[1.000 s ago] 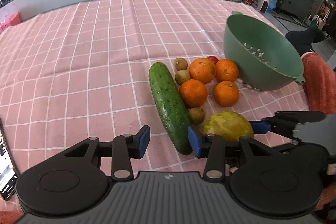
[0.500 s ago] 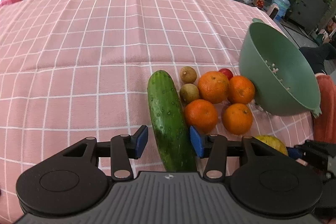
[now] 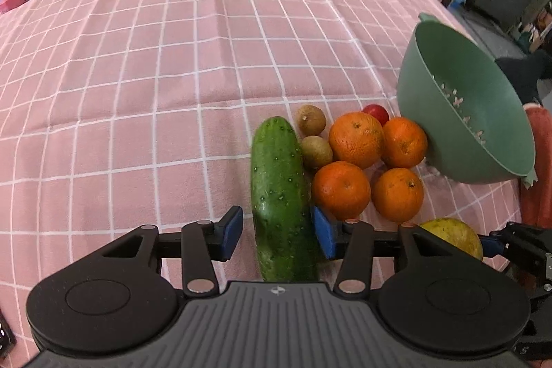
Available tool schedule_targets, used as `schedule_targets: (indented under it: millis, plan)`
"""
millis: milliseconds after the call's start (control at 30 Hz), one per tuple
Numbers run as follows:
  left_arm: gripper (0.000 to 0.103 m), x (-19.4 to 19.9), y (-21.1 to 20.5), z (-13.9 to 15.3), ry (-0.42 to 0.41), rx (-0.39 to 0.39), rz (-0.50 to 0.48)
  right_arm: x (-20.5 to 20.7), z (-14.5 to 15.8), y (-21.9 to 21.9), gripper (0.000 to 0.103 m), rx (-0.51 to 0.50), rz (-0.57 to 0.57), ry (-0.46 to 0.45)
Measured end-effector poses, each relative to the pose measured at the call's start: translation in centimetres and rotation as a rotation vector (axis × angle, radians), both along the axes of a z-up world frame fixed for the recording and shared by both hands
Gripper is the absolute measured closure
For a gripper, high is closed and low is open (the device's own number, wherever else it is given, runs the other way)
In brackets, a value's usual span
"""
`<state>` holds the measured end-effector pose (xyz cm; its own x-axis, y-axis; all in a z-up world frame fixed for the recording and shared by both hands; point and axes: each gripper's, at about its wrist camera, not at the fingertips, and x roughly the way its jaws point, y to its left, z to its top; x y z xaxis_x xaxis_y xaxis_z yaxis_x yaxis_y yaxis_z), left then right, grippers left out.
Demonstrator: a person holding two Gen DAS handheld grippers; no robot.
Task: Organize fruits
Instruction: 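Grasp the cucumber with the left tool while the right tool lifts the pear, then lower the cucumber into the green colander with the left tool while the right tool lowers the pear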
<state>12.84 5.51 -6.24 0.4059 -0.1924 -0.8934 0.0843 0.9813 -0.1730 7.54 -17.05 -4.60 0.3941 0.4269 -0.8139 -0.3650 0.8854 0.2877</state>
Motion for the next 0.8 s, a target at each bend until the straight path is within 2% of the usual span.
schedule_targets:
  millis: [133,400,600,800]
  plan:
    - [0.057,0.4,-0.8,-0.4,0.002,0.016,-0.012,0.0,0.0,-0.1,0.039,0.009,-0.003,-0.002]
    - [0.06,-0.7,-0.5,-0.1,-0.014,0.011,0.024,-0.3,0.1,-0.1,0.04,0.011,-0.006,-0.024]
    - [0.061,-2.9,0.3,1.8,-0.066,-0.029,0.068,-1.2,1.1,0.2,0.041,-0.006,0.01,-0.074]
    - [0.061,-5.4,0.1,5.5,-0.143,-0.101,0.068,-2.5,3.7,-0.3,0.041,0.021,0.021,-0.134]
